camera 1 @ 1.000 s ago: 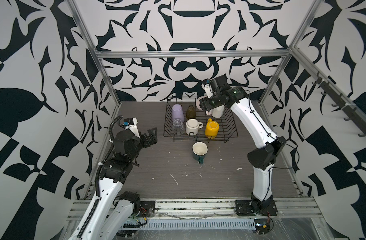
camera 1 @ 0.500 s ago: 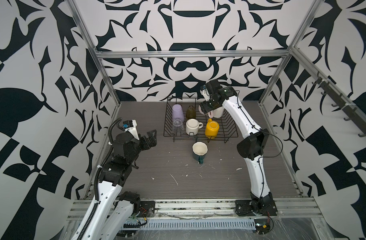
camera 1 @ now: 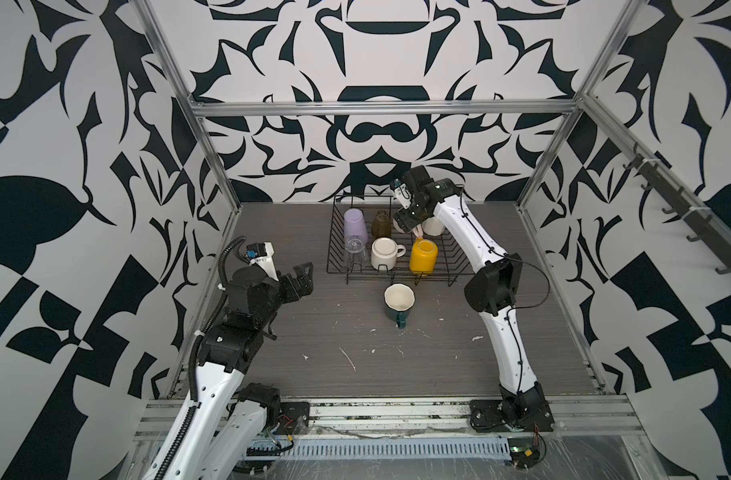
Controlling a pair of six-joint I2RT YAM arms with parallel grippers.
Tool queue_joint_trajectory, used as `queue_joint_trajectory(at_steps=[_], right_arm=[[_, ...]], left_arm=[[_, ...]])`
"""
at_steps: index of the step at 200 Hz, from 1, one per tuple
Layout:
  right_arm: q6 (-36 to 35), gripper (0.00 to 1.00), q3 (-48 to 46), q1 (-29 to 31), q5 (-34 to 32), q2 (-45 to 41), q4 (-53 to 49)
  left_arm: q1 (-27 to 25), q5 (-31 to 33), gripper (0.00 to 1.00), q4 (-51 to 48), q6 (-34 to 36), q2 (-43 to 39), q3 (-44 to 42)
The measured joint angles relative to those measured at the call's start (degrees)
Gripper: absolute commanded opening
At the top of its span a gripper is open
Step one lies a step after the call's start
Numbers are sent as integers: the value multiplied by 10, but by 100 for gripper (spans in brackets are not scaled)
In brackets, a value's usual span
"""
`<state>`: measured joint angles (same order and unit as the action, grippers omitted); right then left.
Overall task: Load the cups into the dish rack
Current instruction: 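Lower the pink-white mug into the rack beside the white mug with the right gripper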
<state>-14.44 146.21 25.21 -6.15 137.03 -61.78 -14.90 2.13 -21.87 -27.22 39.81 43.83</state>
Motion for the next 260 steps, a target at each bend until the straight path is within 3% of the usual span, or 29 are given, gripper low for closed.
queue_joint_trajectory(at_steps=[260], right_arm=[[-56,0,0,-1,-14,18,9]], left_arm=[[0,-3,100,-3,-13,-5,-3]])
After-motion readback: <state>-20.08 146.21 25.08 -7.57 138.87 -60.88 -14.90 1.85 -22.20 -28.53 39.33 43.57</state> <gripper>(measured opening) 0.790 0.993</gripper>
